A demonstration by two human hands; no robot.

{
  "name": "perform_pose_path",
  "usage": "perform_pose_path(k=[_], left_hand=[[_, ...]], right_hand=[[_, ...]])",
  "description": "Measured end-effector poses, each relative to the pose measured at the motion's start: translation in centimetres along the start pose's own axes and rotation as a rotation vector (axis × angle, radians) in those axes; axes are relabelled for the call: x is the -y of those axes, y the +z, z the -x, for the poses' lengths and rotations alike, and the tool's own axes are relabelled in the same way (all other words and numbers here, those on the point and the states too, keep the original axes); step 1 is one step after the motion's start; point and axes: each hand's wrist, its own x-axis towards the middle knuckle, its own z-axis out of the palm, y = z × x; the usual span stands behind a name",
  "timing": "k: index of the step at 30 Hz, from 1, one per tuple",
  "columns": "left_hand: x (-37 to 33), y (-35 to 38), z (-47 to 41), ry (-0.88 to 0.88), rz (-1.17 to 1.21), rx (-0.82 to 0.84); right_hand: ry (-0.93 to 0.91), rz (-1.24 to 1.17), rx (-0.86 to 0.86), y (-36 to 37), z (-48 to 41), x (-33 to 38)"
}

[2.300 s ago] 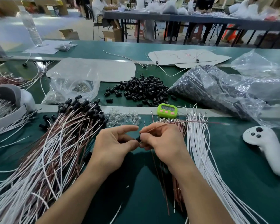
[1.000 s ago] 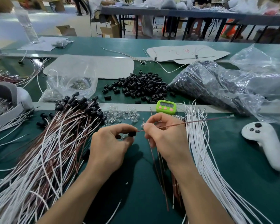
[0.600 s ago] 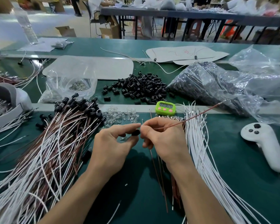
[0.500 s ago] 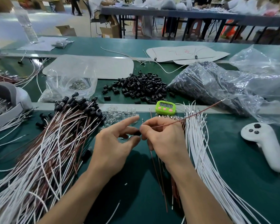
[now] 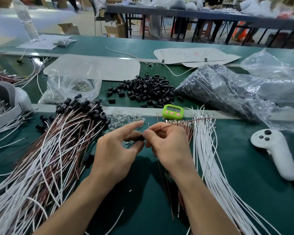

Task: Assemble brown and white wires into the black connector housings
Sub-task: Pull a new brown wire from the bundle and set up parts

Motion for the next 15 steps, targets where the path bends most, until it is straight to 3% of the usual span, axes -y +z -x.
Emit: perform_pose_path(k=[5, 15], left_hand=[[0.2, -0.1, -0.1, -0.044, 0.049, 0.002], [1.1, 0.3, -0.5, -0.160, 0.204, 0.027]], right_hand=[[0.018, -0.028, 0.057, -0.3, 0.0, 0.0], [0.029, -0.048, -0.047, -0.3, 0.0, 0.1]])
